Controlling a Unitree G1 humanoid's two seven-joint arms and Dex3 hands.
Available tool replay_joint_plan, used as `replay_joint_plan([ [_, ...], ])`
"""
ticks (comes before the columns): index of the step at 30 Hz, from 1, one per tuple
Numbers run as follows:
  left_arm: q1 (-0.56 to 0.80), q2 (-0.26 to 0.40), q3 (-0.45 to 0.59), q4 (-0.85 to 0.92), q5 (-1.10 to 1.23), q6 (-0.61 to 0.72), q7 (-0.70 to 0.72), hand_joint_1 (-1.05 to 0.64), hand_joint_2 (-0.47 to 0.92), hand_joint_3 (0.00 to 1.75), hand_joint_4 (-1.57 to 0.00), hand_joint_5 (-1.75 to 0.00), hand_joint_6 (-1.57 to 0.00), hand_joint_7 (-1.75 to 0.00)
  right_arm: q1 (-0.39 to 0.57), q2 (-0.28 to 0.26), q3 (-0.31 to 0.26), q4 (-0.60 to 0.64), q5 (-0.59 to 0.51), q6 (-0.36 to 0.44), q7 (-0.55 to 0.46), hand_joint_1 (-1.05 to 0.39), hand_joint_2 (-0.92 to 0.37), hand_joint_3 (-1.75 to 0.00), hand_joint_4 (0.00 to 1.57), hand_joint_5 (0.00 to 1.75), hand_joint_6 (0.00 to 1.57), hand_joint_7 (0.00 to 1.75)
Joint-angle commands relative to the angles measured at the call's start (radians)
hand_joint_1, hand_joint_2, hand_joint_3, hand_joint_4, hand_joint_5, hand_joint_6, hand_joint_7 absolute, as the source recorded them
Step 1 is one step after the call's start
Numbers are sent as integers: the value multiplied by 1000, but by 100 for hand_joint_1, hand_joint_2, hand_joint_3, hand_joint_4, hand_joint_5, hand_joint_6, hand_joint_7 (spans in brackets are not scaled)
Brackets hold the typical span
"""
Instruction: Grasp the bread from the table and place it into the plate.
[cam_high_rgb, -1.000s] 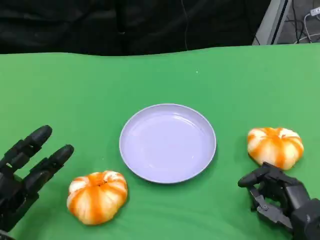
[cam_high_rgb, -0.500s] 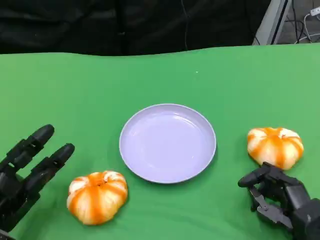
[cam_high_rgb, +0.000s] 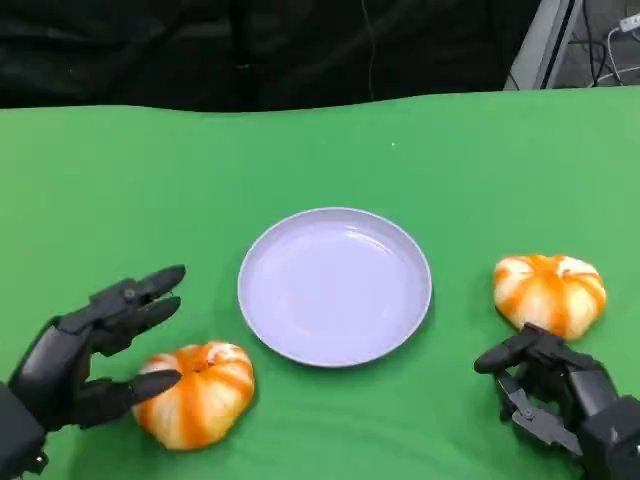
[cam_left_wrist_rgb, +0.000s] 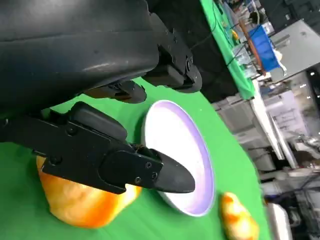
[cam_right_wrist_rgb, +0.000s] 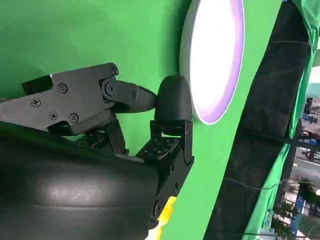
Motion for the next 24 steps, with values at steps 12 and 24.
replay_joint_plan([
  [12, 91, 158, -190, -277, 253, 182, 201, -90, 92, 28, -33, 0, -29, 0, 9, -8, 4, 8, -2, 11, -7, -13, -92, -49, 68, 173, 75, 120],
  [24, 115, 254, -344, -491, 409, 478, 180, -98, 92, 51, -40, -2, -27, -1, 12, -6, 6, 2, 3, 13, -6, -13, -92, -51, 69, 173, 75, 120],
])
